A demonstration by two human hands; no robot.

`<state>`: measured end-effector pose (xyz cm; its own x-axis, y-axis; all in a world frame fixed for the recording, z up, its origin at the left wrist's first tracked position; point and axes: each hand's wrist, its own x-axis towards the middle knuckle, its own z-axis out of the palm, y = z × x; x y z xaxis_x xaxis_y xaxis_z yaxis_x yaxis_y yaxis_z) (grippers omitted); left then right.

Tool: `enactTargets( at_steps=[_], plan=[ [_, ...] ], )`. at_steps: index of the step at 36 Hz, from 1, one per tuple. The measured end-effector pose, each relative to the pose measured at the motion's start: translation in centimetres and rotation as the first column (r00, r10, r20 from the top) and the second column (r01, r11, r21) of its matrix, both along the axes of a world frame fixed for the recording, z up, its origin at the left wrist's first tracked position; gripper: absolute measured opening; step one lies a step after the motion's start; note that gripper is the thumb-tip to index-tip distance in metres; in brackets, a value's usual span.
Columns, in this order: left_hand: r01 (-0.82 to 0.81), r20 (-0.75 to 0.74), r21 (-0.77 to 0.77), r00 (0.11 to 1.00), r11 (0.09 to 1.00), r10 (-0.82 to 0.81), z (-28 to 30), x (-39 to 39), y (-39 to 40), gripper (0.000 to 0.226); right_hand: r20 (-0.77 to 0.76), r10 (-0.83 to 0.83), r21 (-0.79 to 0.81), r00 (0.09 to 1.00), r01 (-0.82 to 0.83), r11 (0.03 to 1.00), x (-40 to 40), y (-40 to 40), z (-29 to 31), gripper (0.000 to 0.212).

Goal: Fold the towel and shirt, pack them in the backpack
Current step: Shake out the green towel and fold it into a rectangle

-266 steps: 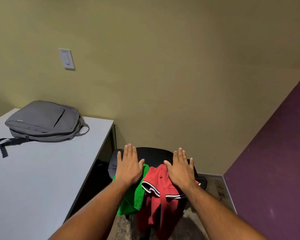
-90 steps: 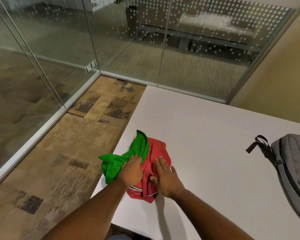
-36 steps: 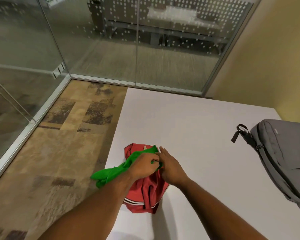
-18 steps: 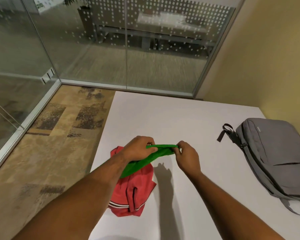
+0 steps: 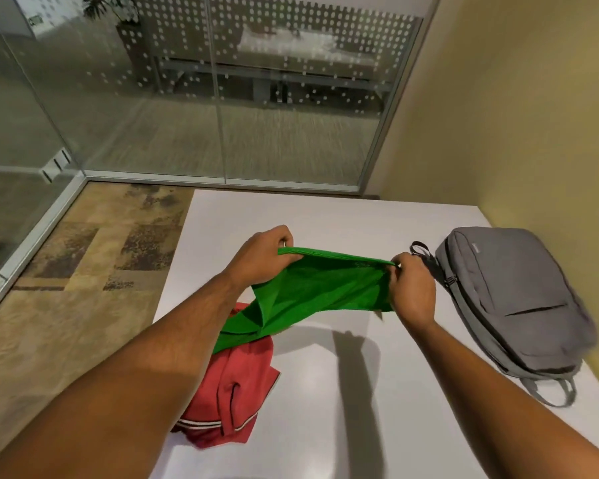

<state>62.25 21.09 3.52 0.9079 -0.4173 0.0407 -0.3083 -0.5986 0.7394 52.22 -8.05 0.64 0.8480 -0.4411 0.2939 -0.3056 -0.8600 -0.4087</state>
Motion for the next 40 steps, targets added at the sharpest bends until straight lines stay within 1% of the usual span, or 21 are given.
enactTargets(
  at_steps=[4,6,8,10,13,14,17,19,21,24,26,28,30,32,36,40],
  plan=[
    [0.002,-0.003,-0.011,1.000,1.000,-0.002,1.2,0.5,-1.0,0.032,-0.069,0.014,-0.140,0.997,-0.024,0.990,0.2,-3.0,1.2,0.017],
    [0.011,0.004,0.001,1.000,1.000,-0.011,1.8,0.6,-1.7,0.033,-0.083,0.008,-0.175,0.997,-0.023,0.984,0.4,-4.6,1.9,0.024],
    [0.013,0.010,-0.012,1.000,1.000,-0.012,2.2,0.9,-2.2,0.033,-0.106,-0.024,-0.185,0.994,0.004,0.983,0.8,-6.3,2.6,0.026],
    [0.008,0.012,-0.027,1.000,1.000,-0.008,2.6,1.2,-2.5,0.030,-0.111,-0.042,-0.174,0.993,0.022,0.985,1.3,-8.0,3.1,0.025],
    [0.029,-0.014,-0.027,0.999,0.999,-0.029,3.0,1.9,-2.9,0.014,-0.084,-0.033,-0.178,0.996,0.018,0.984,2.0,-10.3,3.9,0.021],
    [0.034,-0.028,-0.012,0.999,0.999,-0.034,3.1,2.3,-3.1,0.011,-0.075,-0.034,-0.178,0.997,0.020,0.984,2.3,-11.0,4.2,0.020],
    [0.004,-0.030,0.075,1.000,0.997,-0.002,3.4,3.3,-3.9,0.012,-0.092,-0.042,-0.167,0.995,0.026,0.986,3.4,-12.3,4.9,0.020],
    [-0.026,-0.018,0.135,0.999,0.990,0.029,3.5,3.9,-4.5,0.011,-0.136,-0.058,-0.167,0.989,0.035,0.985,4.2,-12.9,5.3,0.027],
    [-0.069,0.036,0.195,0.997,0.978,0.063,3.2,4.6,-5.1,0.013,-0.175,-0.072,-0.160,0.982,0.044,0.986,5.0,-13.4,5.6,0.039],
    [-0.216,0.172,0.225,0.969,0.950,0.179,2.5,5.6,-5.7,0.013,-0.157,-0.089,-0.073,0.983,0.078,0.994,6.2,-14.0,5.9,0.049],
    [-0.323,0.238,0.185,0.931,0.928,0.277,2.7,6.0,-6.4,0.009,-0.088,-0.093,0.043,0.992,0.097,0.994,7.2,-14.4,6.2,0.051],
    [-0.397,0.310,0.119,0.886,0.910,0.346,3.3,6.4,-7.3,0.006,-0.019,-0.110,0.168,0.994,0.112,0.979,8.1,-14.8,6.8,0.049],
    [-0.423,0.351,0.041,0.854,0.905,0.384,4.4,6.9,-8.2,0.008,0.040,-0.132,0.252,0.990,0.118,0.961,9.1,-15.3,7.7,0.037],
    [-0.422,0.358,-0.039,0.840,0.906,0.407,5.4,7.3,-9.0,0.010,0.102,-0.134,0.317,0.986,0.095,0.944,10.0,-15.9,8.5,0.029],
    [-0.431,0.375,-0.140,0.810,0.892,0.450,6.9,7.7,-9.9,0.016,0.204,-0.144,0.444,0.968,0.039,0.895,10.7,-16.3,10.1,0.027],
    [-0.424,0.399,-0.187,0.792,0.886,0.463,7.1,6.7,-10.2,0.021,0.254,-0.136,0.445,0.958,0.009,0.896,9.9,-16.3,10.3,0.028]
  ],
)
